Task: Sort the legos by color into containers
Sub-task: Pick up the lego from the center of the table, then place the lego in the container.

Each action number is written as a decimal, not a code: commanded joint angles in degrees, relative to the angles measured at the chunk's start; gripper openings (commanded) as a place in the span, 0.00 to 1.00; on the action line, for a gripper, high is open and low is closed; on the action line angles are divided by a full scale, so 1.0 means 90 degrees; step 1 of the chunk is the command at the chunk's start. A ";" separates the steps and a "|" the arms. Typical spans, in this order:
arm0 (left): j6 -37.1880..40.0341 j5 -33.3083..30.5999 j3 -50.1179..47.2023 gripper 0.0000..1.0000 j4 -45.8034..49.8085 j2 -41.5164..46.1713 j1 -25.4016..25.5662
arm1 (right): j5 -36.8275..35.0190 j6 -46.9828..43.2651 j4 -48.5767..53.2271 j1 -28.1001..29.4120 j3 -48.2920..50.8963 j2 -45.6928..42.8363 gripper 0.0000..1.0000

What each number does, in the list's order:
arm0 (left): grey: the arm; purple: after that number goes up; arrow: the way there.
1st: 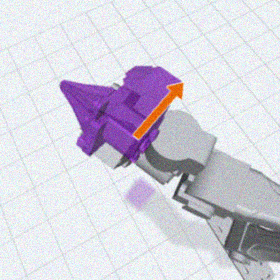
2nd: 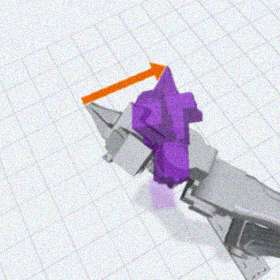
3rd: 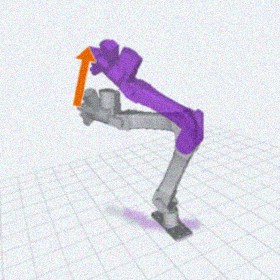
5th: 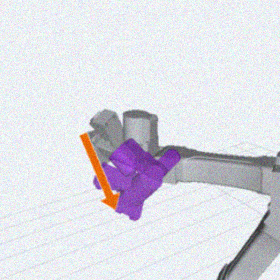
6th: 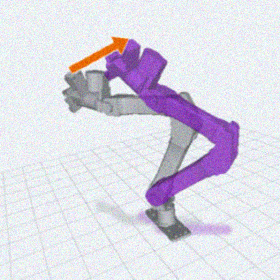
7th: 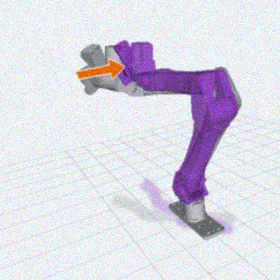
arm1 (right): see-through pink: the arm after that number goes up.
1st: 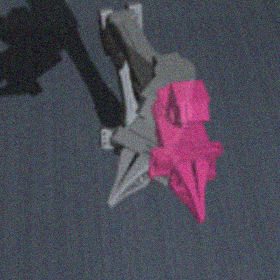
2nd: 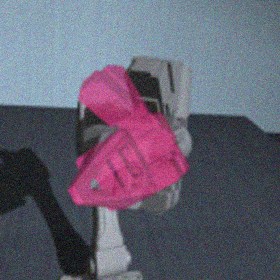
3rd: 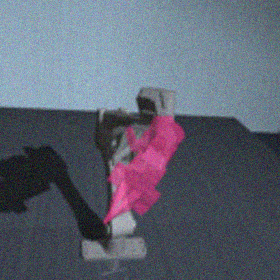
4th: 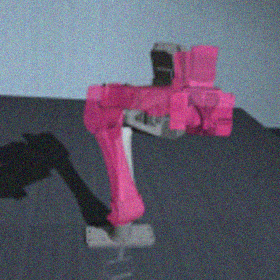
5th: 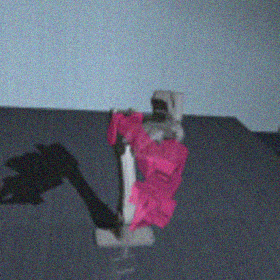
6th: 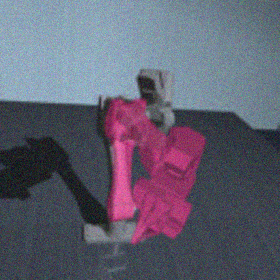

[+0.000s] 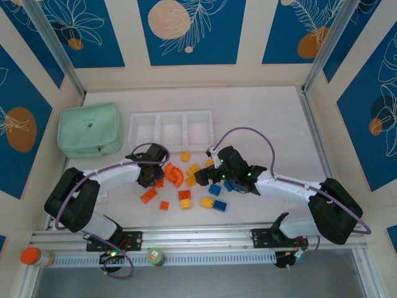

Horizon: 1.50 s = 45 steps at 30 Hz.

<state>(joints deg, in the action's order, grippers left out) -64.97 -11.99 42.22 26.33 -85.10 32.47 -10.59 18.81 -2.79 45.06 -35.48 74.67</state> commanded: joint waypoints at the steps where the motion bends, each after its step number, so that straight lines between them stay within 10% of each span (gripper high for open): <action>1: 0.0067 -0.0191 0.0027 0.38 -0.0011 0.0014 -0.0054 | -0.0093 -0.0117 -0.0049 0.0052 0.0027 -0.0077 0.99; 24: 0.1939 -0.1412 0.1175 0.20 0.1306 0.1972 -0.0347 | 0.0217 -0.0102 -0.0420 0.0091 0.0057 -0.0167 0.99; 45: 0.4369 -0.0049 0.4105 0.20 0.0929 -0.1227 -0.1780 | 0.0279 -0.0056 -0.0285 0.0009 -0.0673 0.0436 0.99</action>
<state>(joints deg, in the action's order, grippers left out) -28.93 -14.37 75.64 35.20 -92.97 18.13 -8.78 18.92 -3.95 45.39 -40.58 77.91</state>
